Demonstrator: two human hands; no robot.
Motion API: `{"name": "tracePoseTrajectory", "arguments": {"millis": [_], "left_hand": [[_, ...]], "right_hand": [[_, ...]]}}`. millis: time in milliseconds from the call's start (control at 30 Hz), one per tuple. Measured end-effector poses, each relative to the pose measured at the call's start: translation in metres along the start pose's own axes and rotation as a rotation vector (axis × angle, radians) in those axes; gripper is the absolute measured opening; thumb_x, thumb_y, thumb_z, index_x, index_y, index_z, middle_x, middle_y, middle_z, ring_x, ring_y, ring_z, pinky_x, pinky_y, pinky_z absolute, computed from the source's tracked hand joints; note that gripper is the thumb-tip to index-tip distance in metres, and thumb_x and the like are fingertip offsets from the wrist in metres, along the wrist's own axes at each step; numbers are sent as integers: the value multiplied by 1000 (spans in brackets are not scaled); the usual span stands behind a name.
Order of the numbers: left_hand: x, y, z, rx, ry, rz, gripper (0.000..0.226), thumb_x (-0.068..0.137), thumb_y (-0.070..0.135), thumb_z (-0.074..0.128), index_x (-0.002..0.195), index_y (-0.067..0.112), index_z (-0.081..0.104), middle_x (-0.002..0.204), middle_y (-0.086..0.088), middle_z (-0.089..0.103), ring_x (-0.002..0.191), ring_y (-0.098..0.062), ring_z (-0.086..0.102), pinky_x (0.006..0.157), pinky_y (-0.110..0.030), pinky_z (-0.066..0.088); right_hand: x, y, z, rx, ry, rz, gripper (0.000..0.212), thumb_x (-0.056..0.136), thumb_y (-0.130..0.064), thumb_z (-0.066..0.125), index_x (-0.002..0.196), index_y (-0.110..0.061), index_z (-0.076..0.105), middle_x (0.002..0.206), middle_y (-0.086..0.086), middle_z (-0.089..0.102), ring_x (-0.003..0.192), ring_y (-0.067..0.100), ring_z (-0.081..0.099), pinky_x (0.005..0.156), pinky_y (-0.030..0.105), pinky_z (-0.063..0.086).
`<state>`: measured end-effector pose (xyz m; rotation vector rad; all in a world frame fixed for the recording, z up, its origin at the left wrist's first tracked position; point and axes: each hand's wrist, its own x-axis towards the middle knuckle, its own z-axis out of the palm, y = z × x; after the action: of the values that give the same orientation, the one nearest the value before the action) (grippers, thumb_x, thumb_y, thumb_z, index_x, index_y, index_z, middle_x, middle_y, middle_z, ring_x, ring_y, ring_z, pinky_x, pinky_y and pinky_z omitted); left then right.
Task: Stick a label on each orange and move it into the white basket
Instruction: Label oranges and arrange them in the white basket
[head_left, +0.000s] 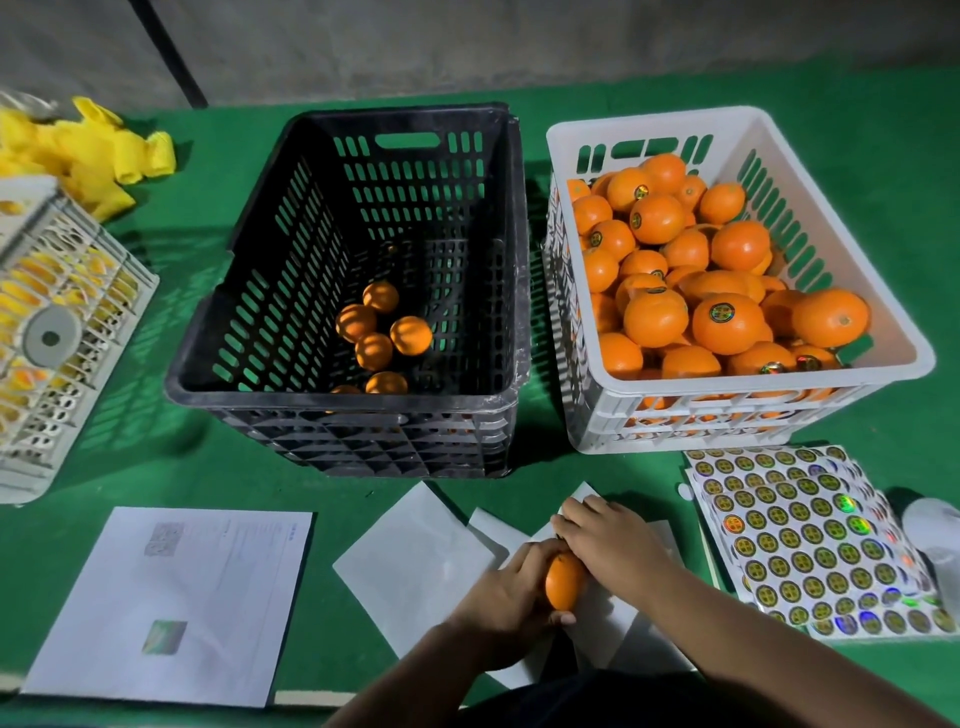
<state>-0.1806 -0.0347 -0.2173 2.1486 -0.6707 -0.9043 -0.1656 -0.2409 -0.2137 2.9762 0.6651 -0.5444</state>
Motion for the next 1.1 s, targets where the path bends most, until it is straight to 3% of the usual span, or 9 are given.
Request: {"name": "tracePoseTrajectory", "arguments": {"millis": [233,367,500,667,767,900,1100], "left_hand": [[3,-5,4,-36,16,-13,77,86,81,57,148,53,19,152,11,40,126,-22,54,106,-43,49],[5,-7,5,-89,22,-47,76,84,83,57,145,58,20,151,12,43,124,-19,56,104,-40,50],[7,-10,6,-91,13,-62,76,83,85,56,143,59,19,150,11,44,122,-19,56,103,-38,50],[8,-13,7,-100,9,-85,75,83,87,54,142,61,16,147,10,46,113,-15,56,96,-30,48],[10,-13,6,-99,12,-90,75,82,88,54,142,61,16,147,9,46,111,-13,55,94,-29,47],[10,-12,6,-101,8,-104,76,82,89,53,141,61,15,146,6,48,112,-15,56,94,-29,47],[7,-6,1,-114,17,-108,77,81,89,53,142,59,17,144,5,47,114,-20,57,98,-35,50]], "right_hand": [[1,3,1,25,4,5,43,106,-18,42,148,-17,44,146,7,46,131,30,47,103,38,46],[0,2,2,29,43,32,33,99,-20,56,132,-18,59,134,6,58,117,30,60,92,38,54],[2,-1,2,83,8,43,26,100,-23,55,126,-19,58,132,5,53,114,28,59,95,36,49],[2,1,-6,246,-10,142,17,102,-22,50,118,-23,54,123,-3,56,100,22,64,72,29,47],[0,3,-6,350,4,205,9,106,-26,48,113,-24,52,113,-4,61,89,18,65,64,24,38],[-7,5,-3,553,44,334,8,105,-32,54,98,-28,50,91,-11,61,74,4,59,60,16,38],[-23,8,1,1066,230,601,7,102,-17,60,96,-16,63,79,0,69,66,2,66,58,16,51]]}}
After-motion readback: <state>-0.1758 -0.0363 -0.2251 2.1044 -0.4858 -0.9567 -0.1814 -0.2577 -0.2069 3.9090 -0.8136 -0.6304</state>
